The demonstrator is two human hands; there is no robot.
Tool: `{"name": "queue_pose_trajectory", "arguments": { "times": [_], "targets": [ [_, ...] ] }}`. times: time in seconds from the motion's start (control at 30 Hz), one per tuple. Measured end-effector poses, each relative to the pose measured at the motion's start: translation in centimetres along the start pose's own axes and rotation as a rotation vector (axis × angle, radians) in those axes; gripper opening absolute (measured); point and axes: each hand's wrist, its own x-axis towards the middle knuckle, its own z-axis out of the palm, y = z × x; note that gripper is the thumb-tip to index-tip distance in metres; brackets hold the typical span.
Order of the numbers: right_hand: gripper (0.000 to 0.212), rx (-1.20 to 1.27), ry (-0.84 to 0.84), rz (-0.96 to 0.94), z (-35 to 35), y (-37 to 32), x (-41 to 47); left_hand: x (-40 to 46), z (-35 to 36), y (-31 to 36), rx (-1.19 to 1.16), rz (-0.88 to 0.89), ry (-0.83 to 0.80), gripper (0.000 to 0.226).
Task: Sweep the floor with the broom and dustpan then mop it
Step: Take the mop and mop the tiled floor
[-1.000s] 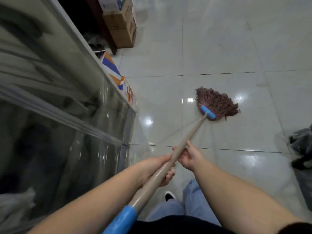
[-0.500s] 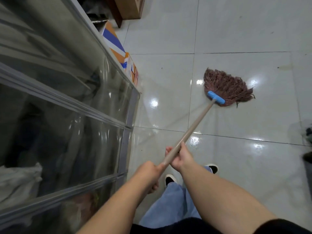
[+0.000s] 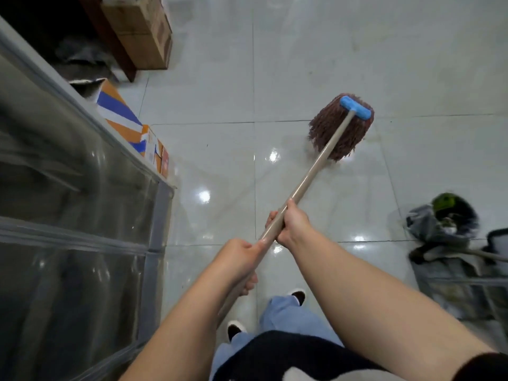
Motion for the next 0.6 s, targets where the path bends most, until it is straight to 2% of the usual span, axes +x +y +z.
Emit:
{"name": "queue_pose_trajectory", "arguments": {
  "times": [0.1, 0.37, 0.6],
  "targets": [
    [0.034, 0.02, -0.001, -0.089, 0.1, -5.9, -0.2, 0.6, 1.0, 5.6, 0.045, 0.078, -0.028, 0.041],
    [0.037, 0.108, 0.034, -0.281, -1.0, -21.8, 0.2, 2.7, 5.1, 20.3, 0.136, 0.283, -0.104, 0.049],
    [0.035, 0.184, 0.14, -0.434, -2.1, -39.3, 4.7, 9.2, 11.0, 37.5, 0.201, 0.387, -0.263, 0.044]
  ]
}}
